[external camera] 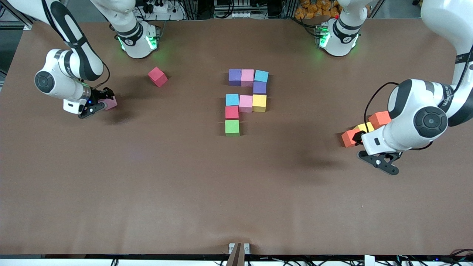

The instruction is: Form number 2 with 11 blocks

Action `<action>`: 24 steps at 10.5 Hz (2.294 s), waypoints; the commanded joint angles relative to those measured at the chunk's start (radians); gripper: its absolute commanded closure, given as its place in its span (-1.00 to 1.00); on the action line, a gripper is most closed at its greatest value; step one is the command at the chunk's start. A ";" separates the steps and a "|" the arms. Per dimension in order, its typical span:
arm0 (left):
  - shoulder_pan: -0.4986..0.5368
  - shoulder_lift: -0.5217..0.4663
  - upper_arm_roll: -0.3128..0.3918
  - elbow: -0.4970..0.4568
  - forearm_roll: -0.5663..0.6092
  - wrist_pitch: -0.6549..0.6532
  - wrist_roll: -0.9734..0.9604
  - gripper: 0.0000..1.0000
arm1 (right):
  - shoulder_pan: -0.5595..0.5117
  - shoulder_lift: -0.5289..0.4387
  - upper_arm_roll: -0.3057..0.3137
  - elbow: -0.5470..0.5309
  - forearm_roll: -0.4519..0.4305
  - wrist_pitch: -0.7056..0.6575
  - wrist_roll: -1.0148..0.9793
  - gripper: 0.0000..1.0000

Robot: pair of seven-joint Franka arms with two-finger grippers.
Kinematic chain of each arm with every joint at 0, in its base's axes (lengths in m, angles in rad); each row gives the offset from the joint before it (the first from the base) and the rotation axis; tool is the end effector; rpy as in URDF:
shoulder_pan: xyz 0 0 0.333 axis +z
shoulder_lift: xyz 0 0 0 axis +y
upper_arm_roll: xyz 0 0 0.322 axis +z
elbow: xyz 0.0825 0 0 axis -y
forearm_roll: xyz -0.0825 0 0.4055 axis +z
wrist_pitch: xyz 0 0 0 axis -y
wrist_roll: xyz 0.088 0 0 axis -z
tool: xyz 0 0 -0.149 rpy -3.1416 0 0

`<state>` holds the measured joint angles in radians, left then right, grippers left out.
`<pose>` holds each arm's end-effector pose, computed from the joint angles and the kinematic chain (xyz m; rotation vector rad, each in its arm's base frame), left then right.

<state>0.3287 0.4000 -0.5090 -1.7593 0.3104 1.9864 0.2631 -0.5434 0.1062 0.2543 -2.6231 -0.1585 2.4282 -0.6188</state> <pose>0.6467 -0.0684 0.3077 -2.9374 0.8501 0.1772 0.3786 -0.1129 0.1390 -2.9501 -0.7028 0.4442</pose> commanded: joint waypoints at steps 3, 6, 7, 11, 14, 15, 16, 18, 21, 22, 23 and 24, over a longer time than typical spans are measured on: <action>0.010 0.032 -0.016 -0.101 -0.001 0.037 0.034 -1.00 | 0.158 -0.128 0.036 0.107 0.002 -0.206 -0.019 1.00; 0.013 0.060 -0.014 -0.123 0.013 0.075 0.056 -1.00 | 0.432 -0.058 0.033 0.349 0.129 -0.320 0.008 1.00; 0.019 0.062 -0.014 -0.126 0.013 0.078 0.091 -1.00 | 0.503 0.026 0.033 0.488 0.140 -0.390 0.033 1.00; 0.023 0.053 -0.014 -0.170 0.061 0.144 0.249 -1.00 | 0.692 0.330 0.031 0.938 0.126 -0.597 0.044 1.00; 0.061 0.039 -0.016 -0.223 0.062 0.238 0.376 -1.00 | 0.810 0.453 0.028 1.087 0.119 -0.592 0.057 1.00; 0.065 0.037 -0.016 -0.227 0.062 0.244 0.396 -1.00 | 0.844 0.487 0.026 1.141 0.119 -0.592 0.059 1.00; 0.079 0.037 -0.016 -0.232 0.062 0.249 0.427 -1.00 | 0.877 0.519 0.026 1.187 0.119 -0.592 0.068 1.00; 0.133 0.037 -0.034 -0.256 0.056 0.284 0.540 -1.00 | 0.946 0.553 0.023 1.248 0.117 -0.586 0.080 1.00; 0.271 0.022 -0.164 -0.311 0.061 0.293 0.548 -1.00 | 1.045 0.563 0.023 1.261 0.111 -0.540 0.073 1.00; 0.271 0.007 -0.164 -0.325 0.061 0.298 0.548 -1.00 | 1.083 0.567 0.023 1.276 0.111 -0.529 0.073 1.00; 0.279 0.003 -0.164 -0.336 0.061 0.302 0.547 -1.00 | 1.112 0.595 0.023 1.314 0.109 -0.529 0.068 1.00; 0.302 0.005 -0.164 -0.342 0.061 0.305 0.550 -1.00 | 1.146 0.630 0.023 1.369 0.109 -0.531 0.064 1.00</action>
<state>0.5893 0.4412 -0.6590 -2.0560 0.3544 2.2674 0.8030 0.5627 0.6636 0.2836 -1.3642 -0.0351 1.9124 -0.5516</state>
